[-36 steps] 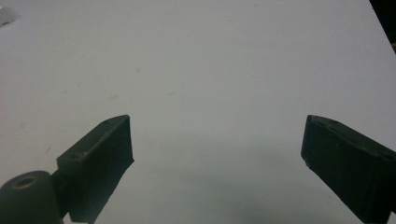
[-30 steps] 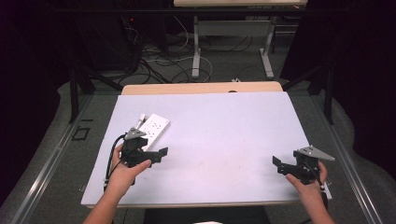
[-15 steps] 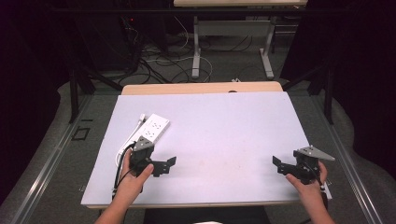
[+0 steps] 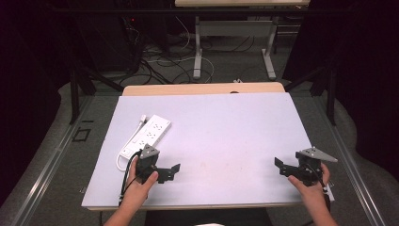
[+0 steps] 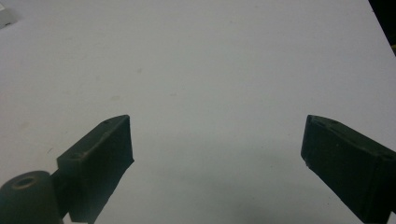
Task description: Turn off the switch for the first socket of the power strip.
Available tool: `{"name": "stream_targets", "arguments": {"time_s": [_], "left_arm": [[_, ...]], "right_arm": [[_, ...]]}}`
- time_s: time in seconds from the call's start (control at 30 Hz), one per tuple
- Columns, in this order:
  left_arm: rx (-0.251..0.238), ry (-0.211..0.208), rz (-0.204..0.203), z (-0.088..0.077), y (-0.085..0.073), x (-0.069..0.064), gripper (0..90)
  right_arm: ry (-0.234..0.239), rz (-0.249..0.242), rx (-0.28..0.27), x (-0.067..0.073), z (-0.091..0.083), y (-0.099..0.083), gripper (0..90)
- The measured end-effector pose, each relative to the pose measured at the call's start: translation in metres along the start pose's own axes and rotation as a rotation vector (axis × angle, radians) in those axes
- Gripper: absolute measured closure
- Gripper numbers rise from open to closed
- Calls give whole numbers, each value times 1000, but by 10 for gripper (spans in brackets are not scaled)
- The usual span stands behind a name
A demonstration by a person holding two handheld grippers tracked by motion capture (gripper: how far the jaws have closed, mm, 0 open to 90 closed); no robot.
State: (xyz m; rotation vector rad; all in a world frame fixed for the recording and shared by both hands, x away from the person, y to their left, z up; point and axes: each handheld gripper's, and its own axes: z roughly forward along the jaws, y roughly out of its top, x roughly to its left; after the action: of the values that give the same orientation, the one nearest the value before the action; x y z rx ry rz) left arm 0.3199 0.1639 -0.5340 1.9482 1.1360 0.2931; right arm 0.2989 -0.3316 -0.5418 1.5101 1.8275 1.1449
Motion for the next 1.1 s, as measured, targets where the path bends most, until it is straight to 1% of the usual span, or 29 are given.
{"name": "stream_targets", "arguments": {"time_s": [0.03, 0.1, 0.13, 0.17, 0.2, 0.23, 0.3, 0.37, 0.4, 0.43, 0.47, 0.5, 0.53, 0.57, 0.6, 0.63, 0.67, 0.7, 0.77, 0.8, 0.83, 0.87, 1.0, 1.03, 1.07, 1.1], "left_arm": [[0, 0, 3, 1, -1, 1, 2], [-8, 2, -11, 4, -3, 0, 2], [1, 2, 0, 4, -4, 1, 3], [7, -1, 1, 6, -5, 0, 3], [6, 6, 6, 7, -5, 0, 3], [1, 7, 3, 8, -6, 0, 3], [13, 10, 17, 9, -7, 1, 3], [17, 16, 19, 12, -8, 1, 3], [31, 7, 15, 12, -9, 2, 3], [31, 7, 15, 13, -9, 2, 3], [24, 10, 6, 13, -9, 2, 3], [19, 16, 5, 14, -10, 3, 3], [9, 22, -4, 15, -10, 3, 3], [20, 18, 2, 14, -10, 4, 3], [29, 13, -1, 14, -10, 5, 3], [19, 19, -11, 15, -11, 4, 3], [20, 22, 1, 16, -11, 5, 3], [17, 22, 1, 16, -11, 5, 3], [22, 23, -11, 16, -12, 5, 3], [24, 25, -2, 15, -12, 6, 3], [11, 33, -9, 17, -12, 5, 3], [14, 31, -2, 17, -12, 5, 3], [19, 34, 1, 17, -12, 5, 3], [18, 34, -6, 18, -12, 5, 3], [19, 36, 3, 18, -12, 6, 3], [20, 36, 2, 17, -12, 6, 3]], "right_arm": [[1, -2, -1, 0, 0, 0, 83], [4, 1, -11, 0, 1, 0, 83], [5, 1, -11, 0, 1, 0, 83], [6, 2, -11, 1, 0, 0, 83], [4, -1, -15, 1, 1, 0, 83], [7, -7, -13, 0, 1, 0, 83], [5, -17, -17, 0, 1, 0, 83], [3, -19, -19, 1, 1, 0, 83], [1, -14, -18, 1, 1, 0, 83], [10, -17, -10, 1, 1, 0, 83], [2, -15, -19, 1, 2, -1, 83], [4, -10, -14, 2, 1, -1, 83], [8, -15, -11, 1, 1, -1, 83], [4, -13, -16, 2, 2, -1, 83], [5, -12, -15, 2, 1, -1, 83], [6, -11, -14, 1, 1, -1, 83], [7, -14, 4, 1, 0, -1, 83], [8, -13, 3, 1, 1, -1, 83], [11, -14, 6, 1, 1, -1, 83], [14, -13, 11, 1, 1, -1, 83], [15, -13, 13, 2, 2, -1, 83], [14, -13, 16, 2, 2, -1, 83], [19, -18, 12, 2, 3, -1, 83], [18, -9, 2, 3, 4, -2, 83], [20, -11, 7, 2, 4, -2, 83], [13, -9, -2, 2, 5, -2, 83]]}}
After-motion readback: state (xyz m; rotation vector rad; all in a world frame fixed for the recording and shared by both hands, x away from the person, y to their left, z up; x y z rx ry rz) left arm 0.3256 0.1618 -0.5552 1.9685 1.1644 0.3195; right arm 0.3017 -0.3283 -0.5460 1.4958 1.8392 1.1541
